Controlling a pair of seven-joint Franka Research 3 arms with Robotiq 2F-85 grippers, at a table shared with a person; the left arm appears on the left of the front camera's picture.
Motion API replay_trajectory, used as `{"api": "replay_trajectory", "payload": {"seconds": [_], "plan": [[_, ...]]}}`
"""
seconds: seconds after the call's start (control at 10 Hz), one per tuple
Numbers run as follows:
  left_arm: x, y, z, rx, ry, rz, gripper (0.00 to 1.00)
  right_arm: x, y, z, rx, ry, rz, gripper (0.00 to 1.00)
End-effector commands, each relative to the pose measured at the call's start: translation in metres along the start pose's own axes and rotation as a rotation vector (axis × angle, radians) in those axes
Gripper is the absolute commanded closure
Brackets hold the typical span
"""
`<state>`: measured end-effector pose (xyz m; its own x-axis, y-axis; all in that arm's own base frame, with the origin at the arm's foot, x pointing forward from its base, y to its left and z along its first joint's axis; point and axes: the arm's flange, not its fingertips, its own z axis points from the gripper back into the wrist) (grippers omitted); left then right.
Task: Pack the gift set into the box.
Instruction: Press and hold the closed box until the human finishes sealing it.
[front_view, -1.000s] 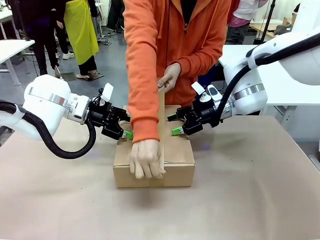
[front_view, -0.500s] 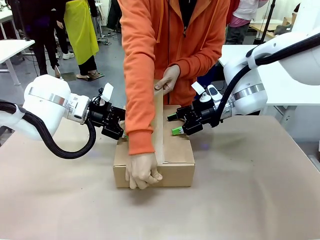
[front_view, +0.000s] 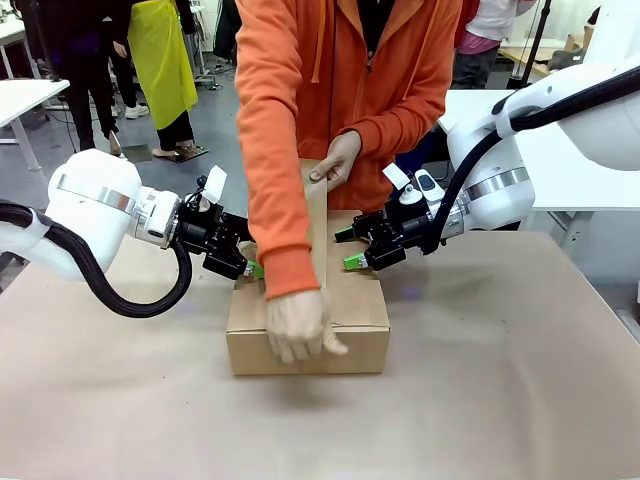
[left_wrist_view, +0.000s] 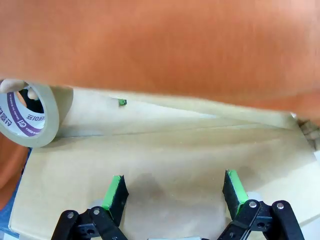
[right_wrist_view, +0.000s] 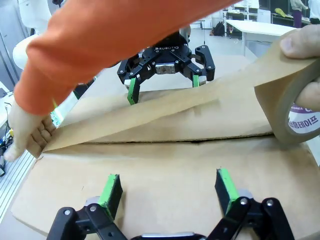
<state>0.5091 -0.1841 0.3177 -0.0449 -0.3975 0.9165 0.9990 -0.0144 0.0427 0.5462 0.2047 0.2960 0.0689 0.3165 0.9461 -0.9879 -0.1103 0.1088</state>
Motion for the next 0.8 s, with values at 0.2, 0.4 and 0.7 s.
{"api": "replay_trajectory", "payload": {"seconds": [0.2, 0.4, 0.7], "plan": [[-0.0011, -0.0015, -0.0003, 0.002, 0.006, -0.008, 0.00, -0.0027, 0.0001, -0.0003, -0.002, 0.003, -0.005, 0.00], [-0.0011, -0.0015, -0.0003, 0.002, 0.006, -0.008, 0.00, -0.0027, 0.0001, -0.0003, -0.002, 0.003, -0.005, 0.00], [-0.0011, -0.0015, -0.0003, 0.002, 0.006, -0.008, 0.00, -0.0027, 0.0001, -0.0003, -0.002, 0.003, -0.005, 0.00]]}}
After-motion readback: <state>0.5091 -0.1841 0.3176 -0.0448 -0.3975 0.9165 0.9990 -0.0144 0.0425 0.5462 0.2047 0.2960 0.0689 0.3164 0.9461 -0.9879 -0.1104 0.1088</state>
